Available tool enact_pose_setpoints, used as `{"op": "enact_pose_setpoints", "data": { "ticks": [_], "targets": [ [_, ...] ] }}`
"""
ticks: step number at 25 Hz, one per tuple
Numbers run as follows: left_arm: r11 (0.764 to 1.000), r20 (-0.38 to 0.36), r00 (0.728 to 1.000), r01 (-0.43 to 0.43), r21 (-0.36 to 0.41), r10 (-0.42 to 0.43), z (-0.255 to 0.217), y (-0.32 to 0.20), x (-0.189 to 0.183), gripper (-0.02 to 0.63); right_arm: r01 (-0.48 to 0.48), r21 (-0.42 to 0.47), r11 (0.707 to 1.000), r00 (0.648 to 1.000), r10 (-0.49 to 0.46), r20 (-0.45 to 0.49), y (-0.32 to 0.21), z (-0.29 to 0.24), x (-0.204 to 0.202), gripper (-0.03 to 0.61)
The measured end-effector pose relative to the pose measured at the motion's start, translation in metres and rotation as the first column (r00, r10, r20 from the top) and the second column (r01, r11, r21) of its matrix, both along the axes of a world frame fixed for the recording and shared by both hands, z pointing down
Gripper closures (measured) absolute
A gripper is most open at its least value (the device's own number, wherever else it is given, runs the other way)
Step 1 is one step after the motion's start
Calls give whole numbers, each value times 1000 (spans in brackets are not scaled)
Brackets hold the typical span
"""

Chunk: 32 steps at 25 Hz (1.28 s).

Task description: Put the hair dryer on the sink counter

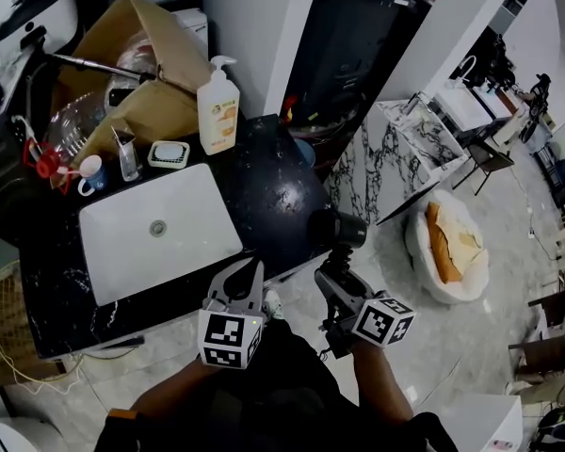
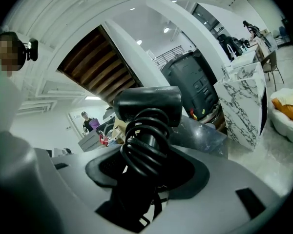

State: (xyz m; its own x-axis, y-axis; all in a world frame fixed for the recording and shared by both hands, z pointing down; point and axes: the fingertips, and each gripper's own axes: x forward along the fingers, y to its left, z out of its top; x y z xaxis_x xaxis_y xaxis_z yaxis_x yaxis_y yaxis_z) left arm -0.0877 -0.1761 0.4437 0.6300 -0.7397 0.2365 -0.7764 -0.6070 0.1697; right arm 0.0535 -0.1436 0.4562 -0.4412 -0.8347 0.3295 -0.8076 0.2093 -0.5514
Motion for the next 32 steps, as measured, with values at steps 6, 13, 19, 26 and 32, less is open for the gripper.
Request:
{"op": "enact_pose_setpoints", "data": {
  "ticks": [6, 13, 19, 26, 32],
  "targets": [
    [999, 0, 999, 41, -21, -41, 0, -53, 27, 604, 59, -50, 997, 989, -65, -135, -61, 8, 26, 321],
    [989, 17, 993, 119, -90, -118, 17, -107, 50, 604, 154, -119, 981, 952, -179, -247, -132, 22, 52, 320],
    [974, 42, 981, 192, -123, -188, 32, -141, 59, 604, 241, -175, 954, 907, -286, -308, -180, 45, 57, 320],
    [951, 92, 964, 260, -165, -248, 50, -167, 67, 604, 307, -254, 917, 848, -385, -364, -226, 74, 61, 320],
    [931, 137, 951, 301, -205, -277, 67, -177, 68, 606, 326, -301, 896, 815, -427, -390, -257, 96, 61, 319]
  ]
}}
